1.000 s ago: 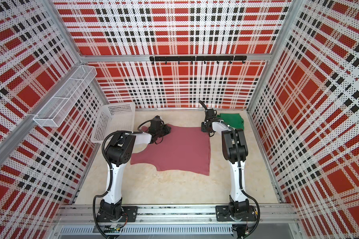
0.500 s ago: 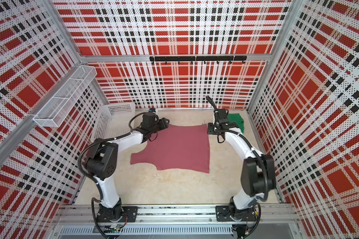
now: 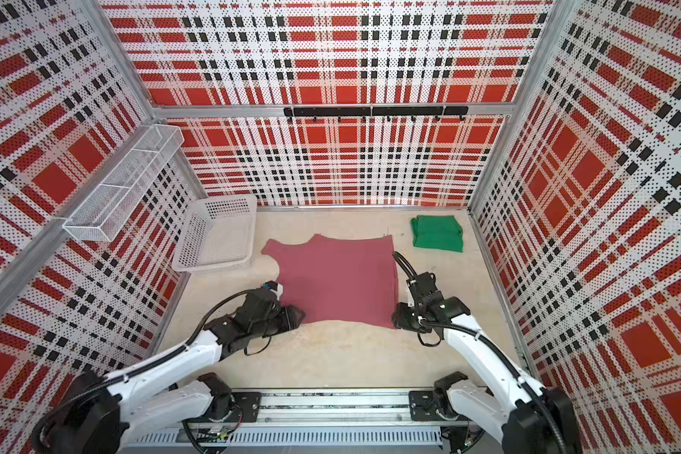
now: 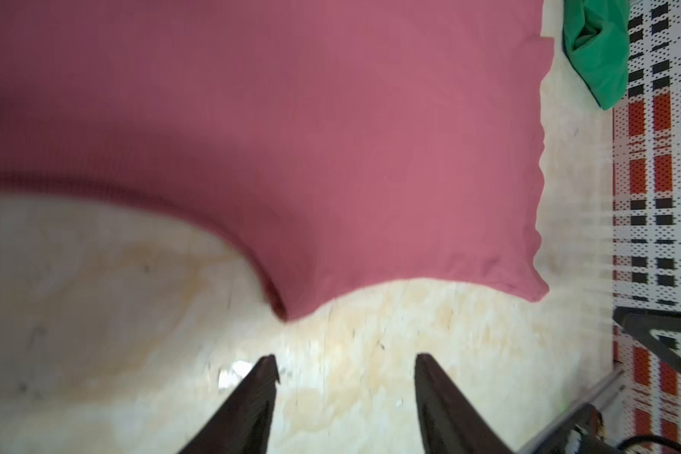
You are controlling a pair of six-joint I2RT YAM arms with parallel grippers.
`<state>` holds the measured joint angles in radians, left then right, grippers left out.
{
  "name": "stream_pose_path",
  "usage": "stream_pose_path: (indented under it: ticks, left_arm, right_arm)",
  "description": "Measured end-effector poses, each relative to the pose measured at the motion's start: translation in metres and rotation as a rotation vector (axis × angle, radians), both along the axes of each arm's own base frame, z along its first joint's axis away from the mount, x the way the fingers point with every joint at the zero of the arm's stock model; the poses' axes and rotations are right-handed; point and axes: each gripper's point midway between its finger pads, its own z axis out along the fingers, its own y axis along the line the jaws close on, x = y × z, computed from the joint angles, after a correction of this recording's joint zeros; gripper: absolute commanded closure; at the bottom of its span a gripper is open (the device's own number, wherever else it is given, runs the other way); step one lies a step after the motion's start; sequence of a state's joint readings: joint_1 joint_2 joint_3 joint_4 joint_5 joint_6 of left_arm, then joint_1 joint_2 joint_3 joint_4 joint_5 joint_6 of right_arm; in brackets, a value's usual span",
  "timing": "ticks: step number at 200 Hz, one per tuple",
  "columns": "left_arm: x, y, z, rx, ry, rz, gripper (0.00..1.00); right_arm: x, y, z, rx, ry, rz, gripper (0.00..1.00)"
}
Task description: Fold and stack the tank tops
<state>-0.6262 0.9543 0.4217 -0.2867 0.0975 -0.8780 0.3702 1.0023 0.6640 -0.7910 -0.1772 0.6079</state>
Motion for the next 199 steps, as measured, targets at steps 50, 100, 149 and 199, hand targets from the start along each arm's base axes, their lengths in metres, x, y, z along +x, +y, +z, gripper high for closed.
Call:
stream_pose_path:
  ticks: [50, 100, 149, 199]
  left_arm:
    - [-0.02, 0.01, -0.027, -0.099, 0.098, 0.115, 0.44]
    - [-0.008, 0.007, -0.036, -0.155, 0.112, 0.194, 0.44]
    - [0.004, 0.009, -0.042, -0.199, 0.081, 0.266, 0.53]
    - [0.015, 0.011, -0.048, -0.23, 0.058, 0.32, 0.59]
  right_arm:
    - [-0.003, -0.004, -0.008, -0.025, 0.034, -0.016, 0.49]
    - [-0.002, -0.005, -0.01, -0.037, 0.04, -0.013, 0.5]
    - [0.0, -0.005, -0.016, -0.032, 0.036, -0.024, 0.5]
    - [0.001, 0.003, -0.037, 0.002, 0.076, -0.033, 0.49]
